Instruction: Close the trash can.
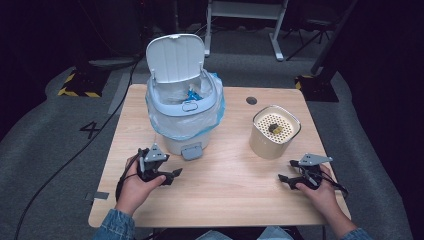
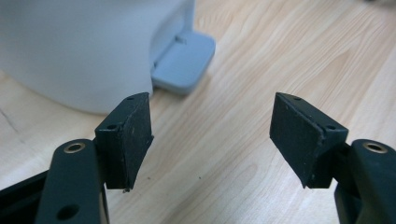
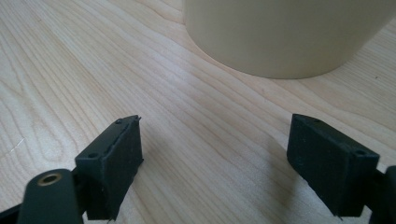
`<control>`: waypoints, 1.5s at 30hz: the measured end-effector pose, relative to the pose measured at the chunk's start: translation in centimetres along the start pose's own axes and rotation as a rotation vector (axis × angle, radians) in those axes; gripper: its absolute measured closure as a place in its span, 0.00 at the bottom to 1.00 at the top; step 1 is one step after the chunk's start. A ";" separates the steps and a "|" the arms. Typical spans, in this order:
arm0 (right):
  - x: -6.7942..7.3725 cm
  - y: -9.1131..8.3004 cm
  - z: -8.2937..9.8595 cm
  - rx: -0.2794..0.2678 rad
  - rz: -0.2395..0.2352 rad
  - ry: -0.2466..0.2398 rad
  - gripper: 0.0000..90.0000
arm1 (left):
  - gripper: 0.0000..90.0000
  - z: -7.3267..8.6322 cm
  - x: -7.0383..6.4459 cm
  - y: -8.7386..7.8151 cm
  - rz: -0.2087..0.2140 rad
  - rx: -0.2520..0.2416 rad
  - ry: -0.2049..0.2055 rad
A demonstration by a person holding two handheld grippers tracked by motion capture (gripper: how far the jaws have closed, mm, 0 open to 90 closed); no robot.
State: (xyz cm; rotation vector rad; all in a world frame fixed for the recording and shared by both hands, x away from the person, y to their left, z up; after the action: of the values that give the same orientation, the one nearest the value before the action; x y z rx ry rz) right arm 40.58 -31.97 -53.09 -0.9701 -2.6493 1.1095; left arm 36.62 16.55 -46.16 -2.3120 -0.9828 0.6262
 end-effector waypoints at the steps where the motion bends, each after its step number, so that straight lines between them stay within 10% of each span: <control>1: 0.0 0.0 0.0 -0.001 -0.001 0.001 0.20 | 0.34 -0.2 0.0 -0.3 0.009 -0.009 -0.004; 26: 0.0 0.0 0.0 -0.001 -0.001 0.001 0.20 | 0.37 -8.0 3.0 -7.5 0.042 -0.178 0.045; 36: 0.0 0.0 0.0 -0.001 0.000 0.001 0.20 | 0.40 -11.8 3.8 -9.5 0.092 -0.305 -0.007; 45: 0.0 0.0 0.0 -0.001 -0.001 0.001 0.20 | 0.41 -14.3 5.3 -10.3 0.020 -0.352 -0.034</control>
State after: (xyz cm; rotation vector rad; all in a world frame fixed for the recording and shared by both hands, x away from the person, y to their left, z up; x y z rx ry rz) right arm 40.57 -31.97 -53.09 -0.9698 -2.6490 1.1077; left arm 43.35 22.35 -30.02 -2.6259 -1.1651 0.5357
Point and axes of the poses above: each handheld gripper's, and its own axes: y roughly forward along the jaws, z roughly out of its underside, x roughly to its left, the point moved 4 cm from there along y, roughly forward along the jaws, and after that the axes turned 10 degrees about -y, right-handed, at the moved point
